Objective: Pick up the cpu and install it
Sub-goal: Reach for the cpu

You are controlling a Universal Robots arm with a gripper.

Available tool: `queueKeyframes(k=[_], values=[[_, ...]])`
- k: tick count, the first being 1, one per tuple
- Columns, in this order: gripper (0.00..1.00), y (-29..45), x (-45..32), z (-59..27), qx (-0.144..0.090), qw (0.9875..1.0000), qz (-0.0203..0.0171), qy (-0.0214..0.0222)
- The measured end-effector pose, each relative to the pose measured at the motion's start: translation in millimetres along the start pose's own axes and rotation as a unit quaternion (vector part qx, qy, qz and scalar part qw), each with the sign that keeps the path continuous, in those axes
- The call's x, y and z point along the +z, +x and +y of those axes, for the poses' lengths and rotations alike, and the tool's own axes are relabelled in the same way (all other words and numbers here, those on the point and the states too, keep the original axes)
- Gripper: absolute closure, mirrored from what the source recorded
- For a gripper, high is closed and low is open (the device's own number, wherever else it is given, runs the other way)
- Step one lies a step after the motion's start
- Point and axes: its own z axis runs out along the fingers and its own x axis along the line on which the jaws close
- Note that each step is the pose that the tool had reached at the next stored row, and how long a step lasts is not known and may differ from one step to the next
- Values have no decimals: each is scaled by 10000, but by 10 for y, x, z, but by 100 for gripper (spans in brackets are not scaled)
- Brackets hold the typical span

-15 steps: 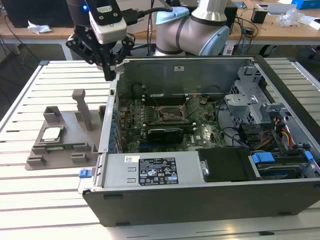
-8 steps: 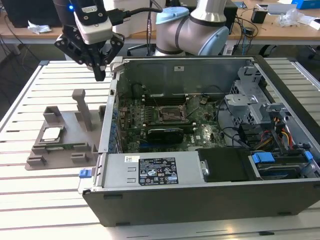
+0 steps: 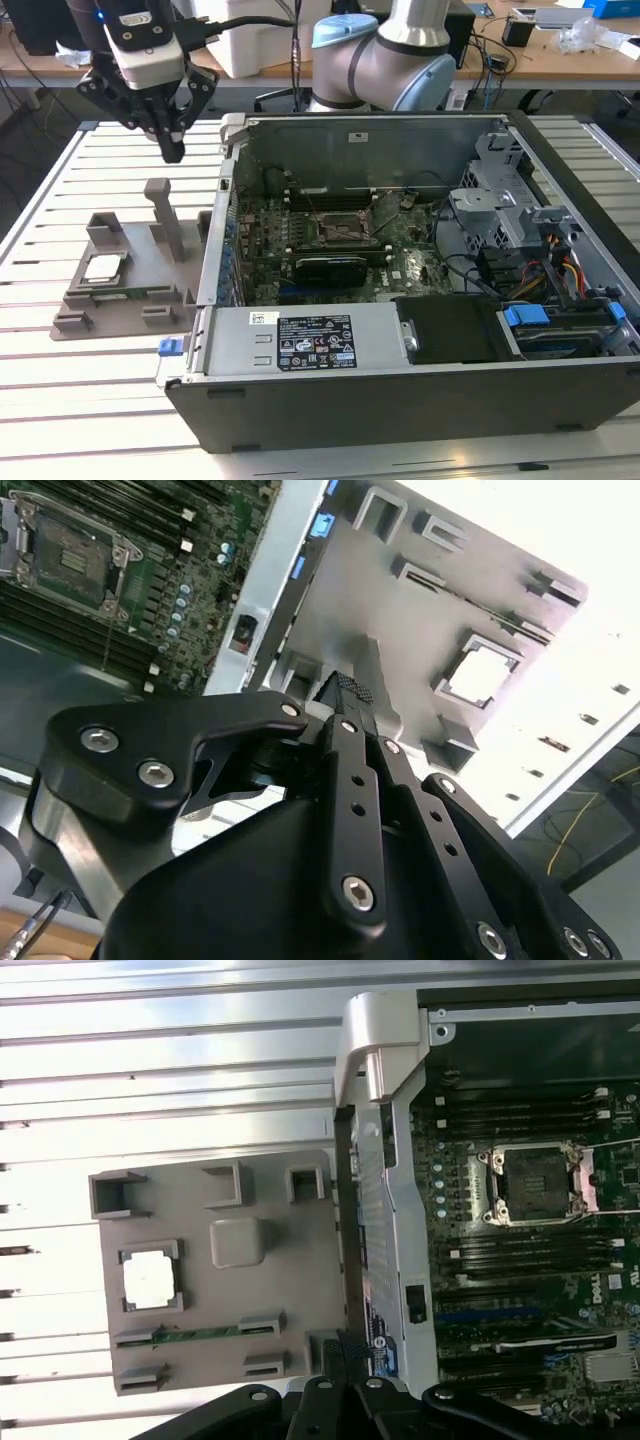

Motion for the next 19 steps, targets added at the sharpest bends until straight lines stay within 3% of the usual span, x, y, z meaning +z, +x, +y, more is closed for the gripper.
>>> queueKeyframes(k=[9,14,19], values=[[89,243,-6,-18,0,10000,0,0],[89,338,-9,-25,-1,10000,0,0],[89,498,-13,-37,0,10000,0,0]])
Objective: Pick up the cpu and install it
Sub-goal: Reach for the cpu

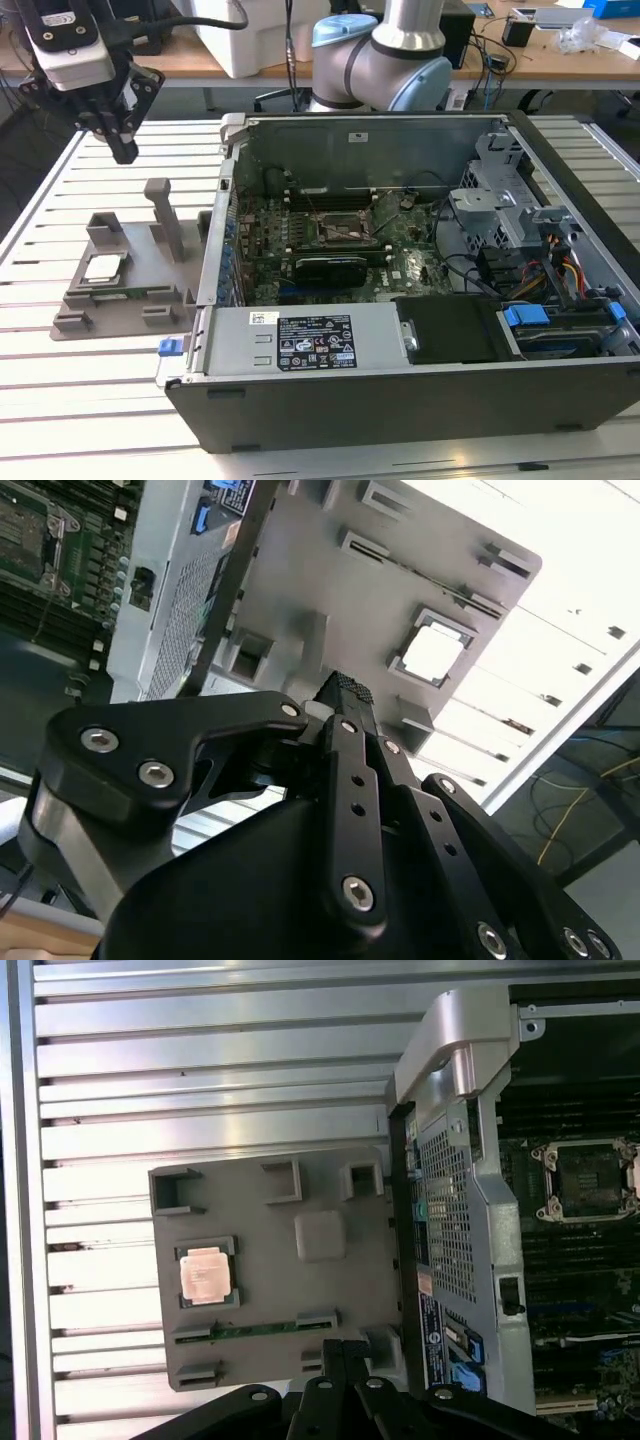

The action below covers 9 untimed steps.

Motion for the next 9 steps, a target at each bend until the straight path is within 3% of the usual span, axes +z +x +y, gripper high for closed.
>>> queueKeyframes(k=[9], values=[[89,276,-6,-21,-1,10000,0,0]])
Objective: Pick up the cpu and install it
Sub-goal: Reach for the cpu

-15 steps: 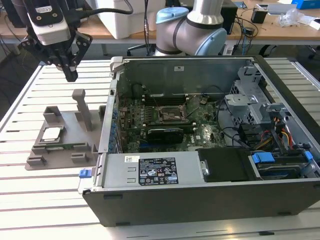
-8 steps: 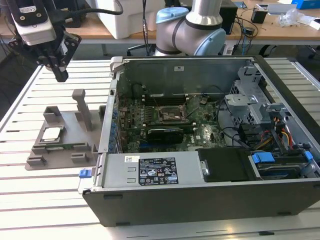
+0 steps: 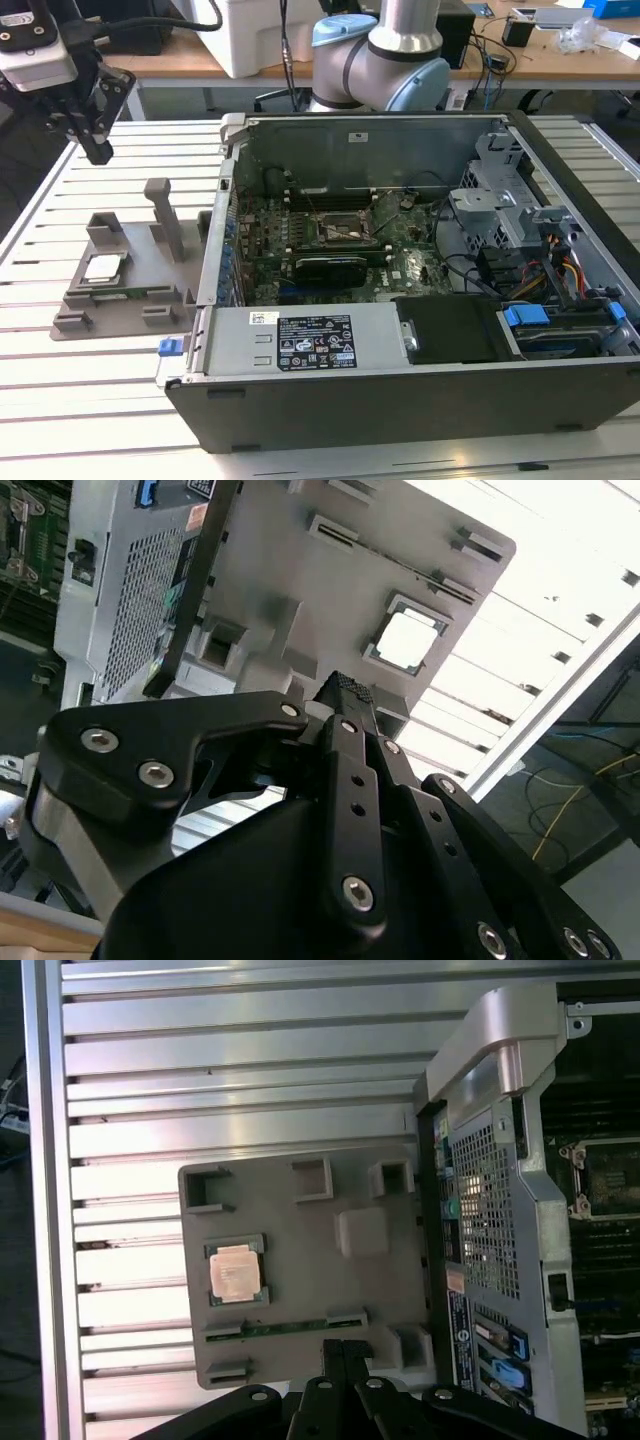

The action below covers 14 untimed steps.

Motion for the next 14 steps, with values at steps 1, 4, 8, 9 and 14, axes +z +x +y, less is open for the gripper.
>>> queueKeyframes(k=[1,4,8,9,14], values=[[89,28,0,-2,0,10000,0,0],[89,207,-2,-13,0,10000,0,0],[89,458,3,34,0,10000,0,1],[89,502,4,45,0,10000,0,1],[89,834,15,96,1,10000,0,2]])
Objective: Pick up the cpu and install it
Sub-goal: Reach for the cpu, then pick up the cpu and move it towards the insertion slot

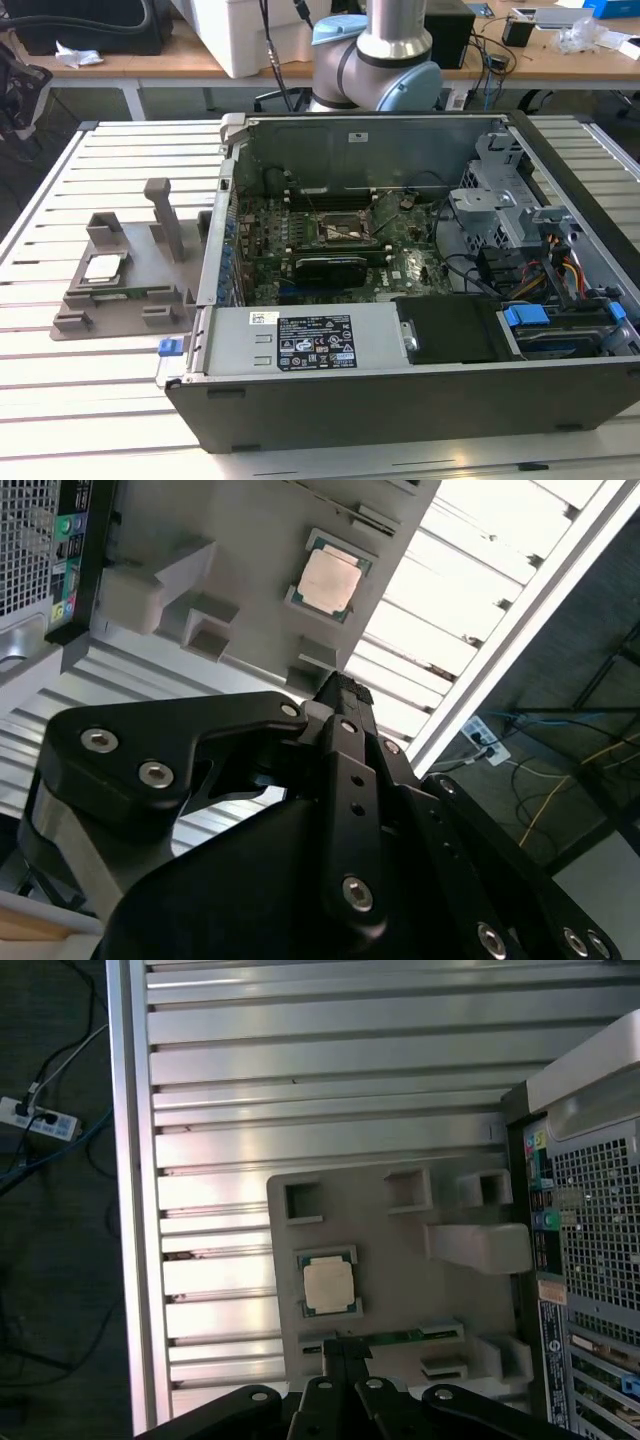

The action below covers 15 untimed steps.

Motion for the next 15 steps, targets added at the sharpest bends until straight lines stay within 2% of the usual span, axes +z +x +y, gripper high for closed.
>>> queueKeyframes(k=[15], values=[[89,5,0,-1,-1,10000,0,0]])
